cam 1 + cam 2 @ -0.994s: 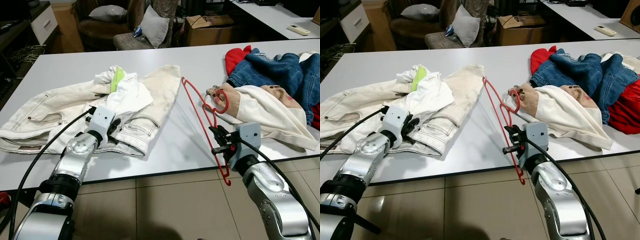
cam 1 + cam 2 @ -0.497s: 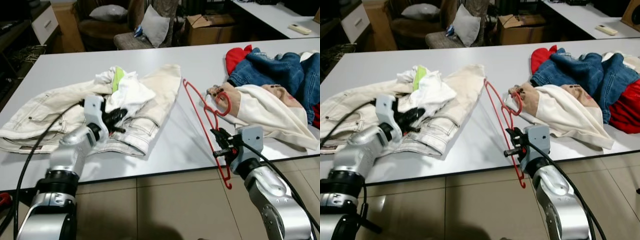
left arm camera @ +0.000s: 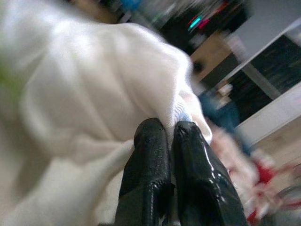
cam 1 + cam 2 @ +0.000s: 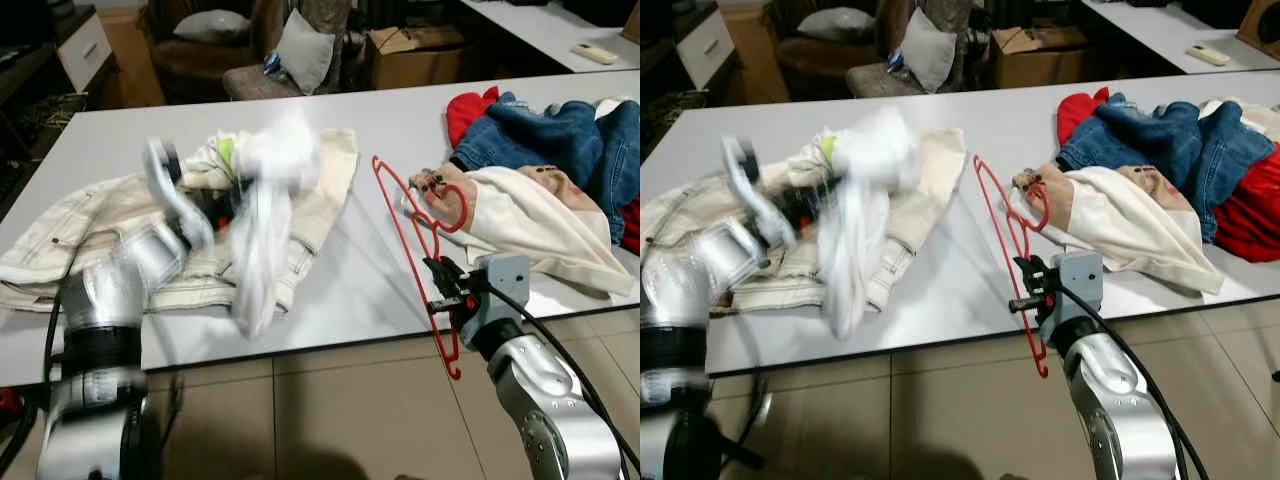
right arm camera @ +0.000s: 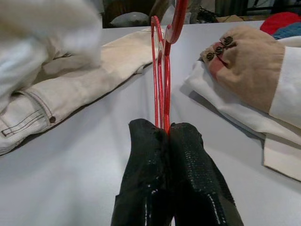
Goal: Hang hanger
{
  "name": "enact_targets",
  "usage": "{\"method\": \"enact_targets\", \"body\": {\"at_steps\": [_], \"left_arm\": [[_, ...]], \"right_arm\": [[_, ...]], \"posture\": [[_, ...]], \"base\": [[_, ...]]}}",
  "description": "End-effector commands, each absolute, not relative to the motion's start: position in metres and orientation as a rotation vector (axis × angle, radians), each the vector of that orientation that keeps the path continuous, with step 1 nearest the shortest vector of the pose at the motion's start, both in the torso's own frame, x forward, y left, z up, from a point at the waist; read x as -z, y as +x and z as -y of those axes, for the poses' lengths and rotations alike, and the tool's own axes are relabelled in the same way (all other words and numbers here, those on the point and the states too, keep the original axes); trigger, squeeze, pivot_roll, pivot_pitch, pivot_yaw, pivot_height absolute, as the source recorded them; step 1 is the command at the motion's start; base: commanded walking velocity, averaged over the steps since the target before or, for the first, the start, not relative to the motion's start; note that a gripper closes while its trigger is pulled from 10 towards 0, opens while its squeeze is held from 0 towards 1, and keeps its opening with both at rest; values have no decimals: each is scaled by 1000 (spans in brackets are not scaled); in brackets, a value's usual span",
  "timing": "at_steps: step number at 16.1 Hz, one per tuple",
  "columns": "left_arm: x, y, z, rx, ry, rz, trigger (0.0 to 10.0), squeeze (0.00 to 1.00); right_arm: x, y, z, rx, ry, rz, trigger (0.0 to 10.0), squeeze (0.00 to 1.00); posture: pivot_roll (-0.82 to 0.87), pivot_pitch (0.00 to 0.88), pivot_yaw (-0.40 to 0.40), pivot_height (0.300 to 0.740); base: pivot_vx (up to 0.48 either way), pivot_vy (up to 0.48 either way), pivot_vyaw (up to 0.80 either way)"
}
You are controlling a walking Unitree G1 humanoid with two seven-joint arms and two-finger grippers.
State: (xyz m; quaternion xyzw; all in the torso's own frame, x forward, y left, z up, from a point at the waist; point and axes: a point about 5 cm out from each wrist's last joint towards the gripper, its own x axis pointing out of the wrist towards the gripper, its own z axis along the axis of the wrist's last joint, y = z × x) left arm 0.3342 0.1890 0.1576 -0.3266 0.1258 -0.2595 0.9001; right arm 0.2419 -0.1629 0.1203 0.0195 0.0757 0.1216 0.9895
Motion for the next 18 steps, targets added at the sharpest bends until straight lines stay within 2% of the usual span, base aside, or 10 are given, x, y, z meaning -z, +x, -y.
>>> {"method": "enact_targets", "body": {"at_steps": [1,2,3,4,6,7,10,12,15,18], "left_arm": [[-161,334,-191,517,-593,-275,0,0],[-154,330,-191,495,-511,-315,0,0],[-149,331,-194,445,-475,-333,3882,0],[-146,335,-199,367,-451,-335,10000,0],[-151,340,-206,292,-424,-286,10000,0],[-172,346,-215,240,-483,-137,10000,1000],[-200,343,-214,366,-521,-27,10000,1000],[-196,324,-213,470,-271,-98,10000,1000],[-187,305,-218,496,-103,-168,10000,1000],[-168,276,-248,447,118,-308,10000,1000]], "right_arm": [[-124,241,162,-247,42,-135,10000,0],[-123,241,161,-248,41,-135,10000,0],[-123,240,161,-248,41,-136,10000,0],[-123,240,161,-248,41,-136,10000,0],[-123,241,161,-247,42,-135,10000,0],[-123,241,161,-245,42,-134,10000,0],[-121,240,161,-238,47,-133,10000,0],[-120,239,160,-227,59,-129,10000,0],[-118,239,157,-221,66,-129,10000,0],[-116,240,156,-221,87,-124,10000,0]], "posture": [[-91,0,87,740],[-93,0,88,740],[-93,0,89,740],[-93,0,90,740],[-95,0,93,740],[-95,0,95,740],[-88,0,103,740],[-79,0,121,740],[-69,0,132,740],[-34,0,128,740]], "base": [[0,0,0],[0,0,0],[0,0,0],[0,0,0],[0,0,0],[0,0,0],[0,0,0],[0,0,0],[0,0,0],[0,0,0]]}}
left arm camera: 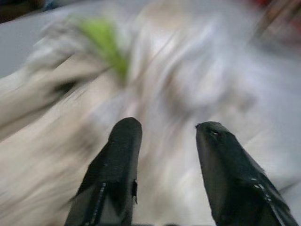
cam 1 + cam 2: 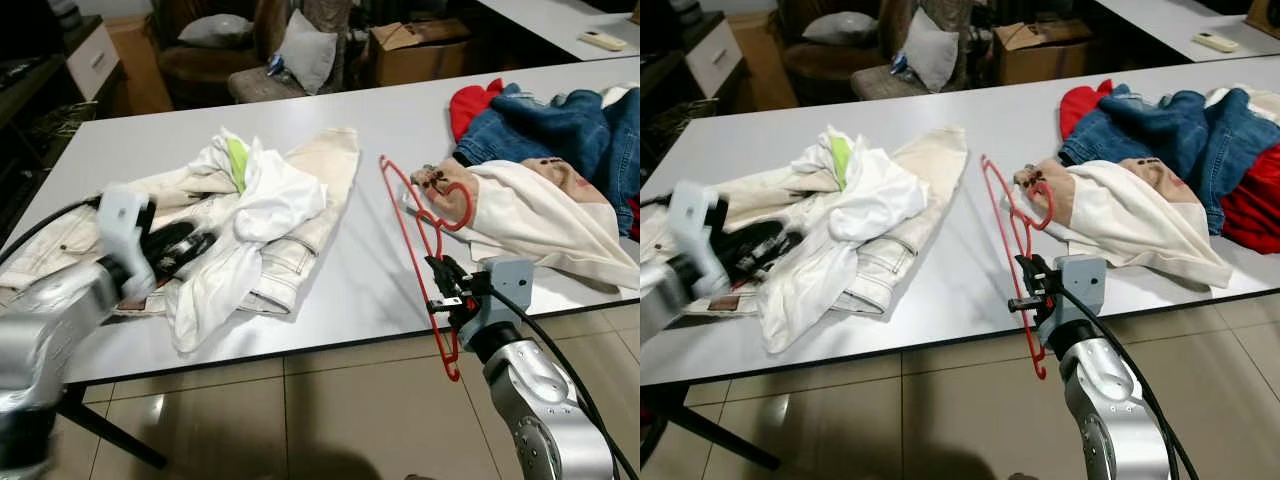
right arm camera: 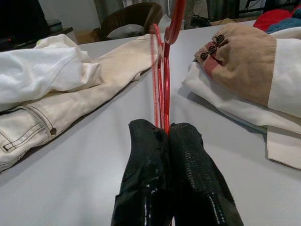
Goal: Hang hanger
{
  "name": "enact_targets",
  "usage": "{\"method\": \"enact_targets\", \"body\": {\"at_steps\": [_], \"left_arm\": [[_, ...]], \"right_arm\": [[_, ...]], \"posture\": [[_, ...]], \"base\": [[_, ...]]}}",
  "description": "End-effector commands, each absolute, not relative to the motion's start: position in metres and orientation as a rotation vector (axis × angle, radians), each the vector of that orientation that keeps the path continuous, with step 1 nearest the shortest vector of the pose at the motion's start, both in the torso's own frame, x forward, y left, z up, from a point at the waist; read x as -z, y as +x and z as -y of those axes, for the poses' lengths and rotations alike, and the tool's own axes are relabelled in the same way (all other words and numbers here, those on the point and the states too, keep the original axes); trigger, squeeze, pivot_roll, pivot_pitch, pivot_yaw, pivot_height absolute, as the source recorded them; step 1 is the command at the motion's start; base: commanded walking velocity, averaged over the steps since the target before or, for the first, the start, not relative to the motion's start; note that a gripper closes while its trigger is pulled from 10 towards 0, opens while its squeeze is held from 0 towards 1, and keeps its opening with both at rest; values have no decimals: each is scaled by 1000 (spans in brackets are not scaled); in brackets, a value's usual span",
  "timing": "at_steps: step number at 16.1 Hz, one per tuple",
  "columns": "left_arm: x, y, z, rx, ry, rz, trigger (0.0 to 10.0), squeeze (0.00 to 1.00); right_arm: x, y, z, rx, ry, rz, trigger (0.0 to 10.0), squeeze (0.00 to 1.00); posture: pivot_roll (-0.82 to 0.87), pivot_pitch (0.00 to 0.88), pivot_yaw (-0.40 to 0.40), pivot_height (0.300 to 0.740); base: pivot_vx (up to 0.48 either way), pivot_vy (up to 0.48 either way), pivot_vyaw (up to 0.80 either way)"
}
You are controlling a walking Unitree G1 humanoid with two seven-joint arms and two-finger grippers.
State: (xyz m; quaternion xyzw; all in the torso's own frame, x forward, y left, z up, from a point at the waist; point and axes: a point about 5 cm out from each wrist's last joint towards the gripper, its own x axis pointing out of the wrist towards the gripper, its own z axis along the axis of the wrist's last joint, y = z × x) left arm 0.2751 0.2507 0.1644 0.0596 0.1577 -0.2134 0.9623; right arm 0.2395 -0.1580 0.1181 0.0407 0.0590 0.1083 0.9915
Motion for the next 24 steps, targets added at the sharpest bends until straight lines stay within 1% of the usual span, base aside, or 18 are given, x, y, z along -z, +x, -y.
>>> {"method": "enact_targets", "body": {"at_steps": [1,2,4,5,6,8,10,11,12,13,17,19,21,23,24], "left_arm": [[-160,275,-257,398,188,-342,10000,0],[-157,275,-261,366,171,-350,10000,0],[-148,277,-264,316,48,-358,10000,0],[-133,280,-264,287,-78,-366,10000,0],[-126,282,-259,308,-125,-363,10000,0],[-118,288,-252,314,-151,-357,10000,0],[-103,297,-244,283,-94,-395,10000,0],[-101,300,-242,281,-82,-394,9137,0],[-101,302,-241,274,-86,-382,2588,0],[-101,304,-238,279,-94,-366,0,0],[-99,308,-233,308,-89,-335,0,0],[-99,308,-231,321,-98,-314,0,0],[-98,308,-229,331,-107,-303,0,0],[-98,308,-226,327,-129,-277,0,0],[-106,311,-224,320,-194,-233,0,0]], "right_arm": [[-116,242,155,-230,89,-124,10000,0],[-116,244,155,-236,89,-123,10000,0],[-116,248,153,-243,90,-118,10000,0],[-117,252,152,-246,91,-111,10000,0],[-117,254,152,-248,92,-107,10000,0],[-117,255,151,-248,93,-104,10000,0],[-118,256,151,-245,91,-95,10000,0],[-119,256,152,-242,90,-92,10000,0],[-119,256,153,-239,89,-90,10000,0],[-119,256,154,-233,86,-88,10000,0],[-117,256,156,-225,70,-96,10000,0],[-109,257,162,-177,30,-151,10000,0],[-106,259,166,-150,26,-168,10000,0],[-106,261,168,-141,19,-170,10000,0],[-108,263,166,-153,32,-153,10000,0]], "posture": [[-31,0,125,740],[-24,0,123,740],[-16,0,120,740],[-14,0,117,740],[-15,0,115,740],[-18,0,116,740],[-36,0,124,740],[-42,0,127,740],[-45,0,129,740],[-55,0,131,740],[-59,0,126,740],[-56,0,118,740],[-51,0,108,740],[-47,0,99,740],[-46,0,94,740]], "base": [[0,0,0],[0,0,0],[0,0,0],[0,0,0],[0,0,0],[0,0,0],[0,0,0],[0,0,0],[0,0,0],[0,0,0],[0,0,0],[0,0,0],[0,0,0],[0,0,0],[0,0,0]]}}
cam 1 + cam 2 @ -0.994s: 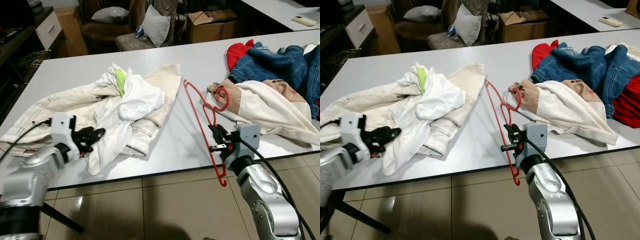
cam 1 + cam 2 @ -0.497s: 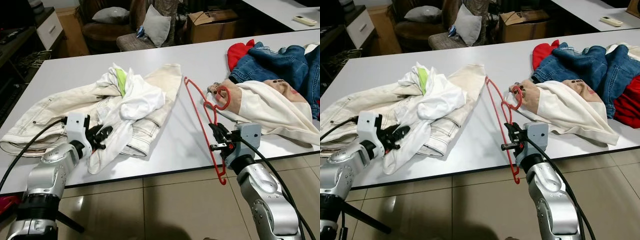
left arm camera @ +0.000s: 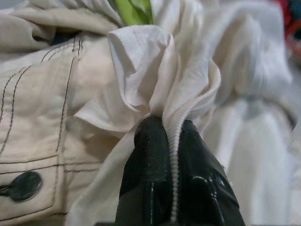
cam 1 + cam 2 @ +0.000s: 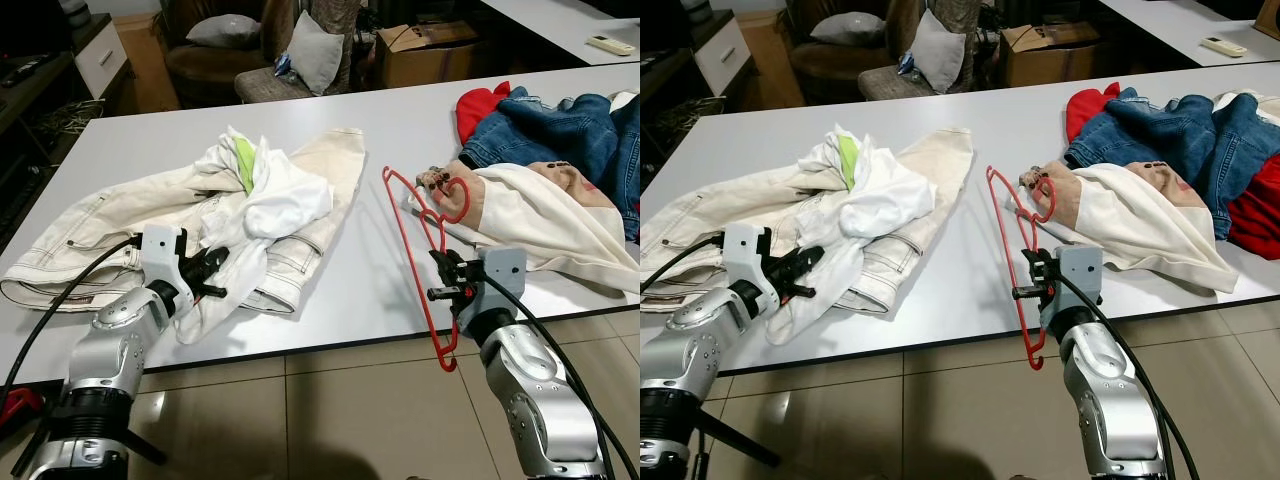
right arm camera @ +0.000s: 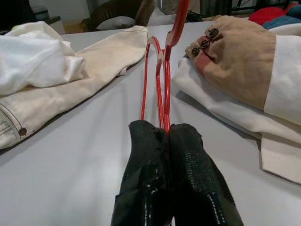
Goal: Hang hanger
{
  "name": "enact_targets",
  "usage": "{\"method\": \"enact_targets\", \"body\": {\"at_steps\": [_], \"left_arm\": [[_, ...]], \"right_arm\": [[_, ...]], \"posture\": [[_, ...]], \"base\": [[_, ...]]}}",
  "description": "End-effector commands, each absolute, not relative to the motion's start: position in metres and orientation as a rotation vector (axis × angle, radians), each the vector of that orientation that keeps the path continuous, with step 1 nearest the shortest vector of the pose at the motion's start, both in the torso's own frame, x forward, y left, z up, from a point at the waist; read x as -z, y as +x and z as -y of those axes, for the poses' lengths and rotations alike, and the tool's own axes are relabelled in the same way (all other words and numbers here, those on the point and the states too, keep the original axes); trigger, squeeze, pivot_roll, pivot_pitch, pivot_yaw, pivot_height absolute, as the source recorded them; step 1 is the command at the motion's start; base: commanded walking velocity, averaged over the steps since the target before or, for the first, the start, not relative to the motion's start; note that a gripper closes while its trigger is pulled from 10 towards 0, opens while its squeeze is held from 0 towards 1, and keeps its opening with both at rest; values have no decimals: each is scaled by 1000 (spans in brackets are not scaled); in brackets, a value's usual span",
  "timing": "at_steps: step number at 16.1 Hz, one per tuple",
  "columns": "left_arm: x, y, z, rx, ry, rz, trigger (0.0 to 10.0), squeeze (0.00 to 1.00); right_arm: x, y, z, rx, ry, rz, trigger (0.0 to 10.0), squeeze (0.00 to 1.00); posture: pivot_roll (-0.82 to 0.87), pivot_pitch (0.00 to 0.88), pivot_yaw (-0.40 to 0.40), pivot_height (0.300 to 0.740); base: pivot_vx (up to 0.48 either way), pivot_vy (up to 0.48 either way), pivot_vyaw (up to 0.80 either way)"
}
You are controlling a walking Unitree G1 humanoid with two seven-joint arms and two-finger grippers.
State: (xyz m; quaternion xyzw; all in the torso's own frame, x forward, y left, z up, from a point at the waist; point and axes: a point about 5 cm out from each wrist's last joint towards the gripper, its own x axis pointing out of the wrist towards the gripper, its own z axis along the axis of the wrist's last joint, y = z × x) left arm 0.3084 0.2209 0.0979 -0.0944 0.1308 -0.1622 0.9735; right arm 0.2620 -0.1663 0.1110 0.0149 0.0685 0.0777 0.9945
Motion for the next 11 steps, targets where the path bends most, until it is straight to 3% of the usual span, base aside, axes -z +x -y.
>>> {"method": "enact_targets", "body": {"at_steps": [1,3,6,9,10,11], "left_arm": [[-116,316,-220,337,-214,-192,0,0],[-139,328,-217,353,-199,-117,0,0],[-216,365,-213,376,-63,97,0,0],[-305,373,-175,489,148,370,0,0],[-308,368,-157,574,204,385,0,0],[-276,365,-145,618,319,277,0,0]], "right_arm": [[-109,264,164,-156,23,-154,10000,0],[-109,265,163,-157,34,-150,10000,0],[-113,269,165,-112,92,-125,10000,0],[-128,272,176,-43,90,-27,10000,0],[-129,273,179,-27,88,-13,10000,0],[-128,271,179,-23,79,-17,10000,0]], "posture": [[-46,0,92,740],[-47,0,91,740],[-51,0,91,740],[-58,0,96,740],[-62,0,102,740],[-68,0,109,740]], "base": [[0,0,0],[0,0,0],[0,0,0],[0,0,0],[0,0,0],[0,0,0]]}}
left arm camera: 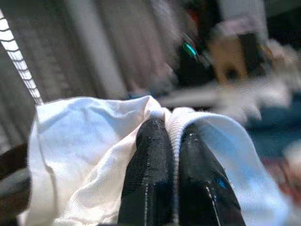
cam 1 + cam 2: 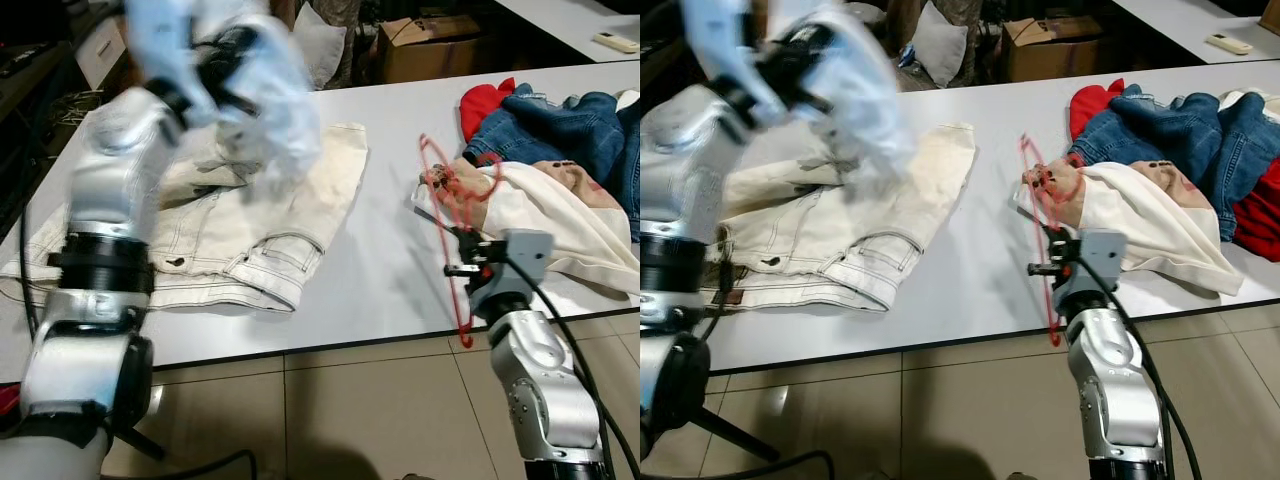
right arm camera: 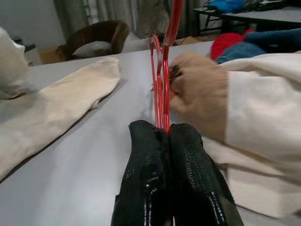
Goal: Hang hanger
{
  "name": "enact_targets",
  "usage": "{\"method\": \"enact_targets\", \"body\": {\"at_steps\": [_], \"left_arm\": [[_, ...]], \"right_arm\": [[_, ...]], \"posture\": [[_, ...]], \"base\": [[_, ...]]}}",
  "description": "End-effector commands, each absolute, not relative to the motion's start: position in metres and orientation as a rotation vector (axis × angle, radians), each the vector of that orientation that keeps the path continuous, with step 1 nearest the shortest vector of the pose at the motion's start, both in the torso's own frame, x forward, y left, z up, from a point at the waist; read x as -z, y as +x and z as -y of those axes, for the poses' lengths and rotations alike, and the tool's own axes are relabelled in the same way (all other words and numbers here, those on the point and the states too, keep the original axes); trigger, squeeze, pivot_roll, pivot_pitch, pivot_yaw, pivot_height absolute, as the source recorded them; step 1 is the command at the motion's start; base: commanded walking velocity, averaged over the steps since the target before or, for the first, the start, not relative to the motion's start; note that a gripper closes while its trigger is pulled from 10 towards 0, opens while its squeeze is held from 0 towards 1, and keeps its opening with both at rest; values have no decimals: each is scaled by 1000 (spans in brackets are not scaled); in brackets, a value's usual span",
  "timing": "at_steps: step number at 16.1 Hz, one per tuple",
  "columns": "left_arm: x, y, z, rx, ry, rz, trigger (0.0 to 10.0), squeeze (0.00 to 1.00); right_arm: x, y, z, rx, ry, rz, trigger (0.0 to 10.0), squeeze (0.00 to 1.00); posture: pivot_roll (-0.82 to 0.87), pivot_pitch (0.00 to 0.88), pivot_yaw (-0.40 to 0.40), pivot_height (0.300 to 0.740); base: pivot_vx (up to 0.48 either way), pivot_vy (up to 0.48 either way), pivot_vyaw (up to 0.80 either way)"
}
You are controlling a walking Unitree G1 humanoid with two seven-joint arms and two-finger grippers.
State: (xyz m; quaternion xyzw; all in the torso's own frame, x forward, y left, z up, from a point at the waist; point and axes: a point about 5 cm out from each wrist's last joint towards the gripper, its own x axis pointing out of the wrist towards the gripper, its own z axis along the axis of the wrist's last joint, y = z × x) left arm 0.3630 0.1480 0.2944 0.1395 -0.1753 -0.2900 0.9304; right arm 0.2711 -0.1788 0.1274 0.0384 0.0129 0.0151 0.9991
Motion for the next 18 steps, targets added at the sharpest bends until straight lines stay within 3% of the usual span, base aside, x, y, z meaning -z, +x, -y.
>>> {"method": "enact_targets", "body": {"at_steps": [1,2,3,4,5,10,12,14,15,18], "left_arm": [[-243,360,-141,623,398,177,0,0],[-211,352,-142,614,456,80,5490,0],[-192,346,-142,629,506,21,10000,0],[-166,334,-142,691,557,-74,10000,224],[-152,325,-147,698,624,-124,10000,1000],[-151,295,-150,972,695,-132,10000,1000],[-159,280,-153,1090,551,-174,10000,1000],[-167,300,-169,881,510,-135,10000,1000],[-171,310,-177,767,392,-108,10000,1000],[-166,322,-194,583,241,-129,10000,1000]], "right_arm": [[-127,270,179,-22,74,-20,10000,0],[-126,268,179,-22,75,-21,10000,0],[-125,267,178,-24,74,-22,10000,0],[-124,267,177,-31,73,-24,10000,0],[-124,266,175,-40,73,-25,10000,0],[-124,268,172,-65,71,-26,10000,0],[-123,267,173,-65,69,-27,10000,0],[-123,266,174,-57,73,-26,10000,0],[-123,265,174,-56,75,-26,10000,0],[-122,265,175,-52,79,-28,10000,0]], "posture": [[-73,0,113,740],[-76,0,115,740],[-76,0,115,740],[-76,0,115,740],[-75,0,110,740],[-56,0,94,740],[-57,0,98,740],[-60,0,105,740],[-63,0,108,740],[-66,0,109,740]], "base": [[0,0,0],[0,0,0],[0,0,0],[0,0,0],[0,0,0],[0,0,0],[0,0,0],[0,0,0],[0,0,0],[0,0,0]]}}
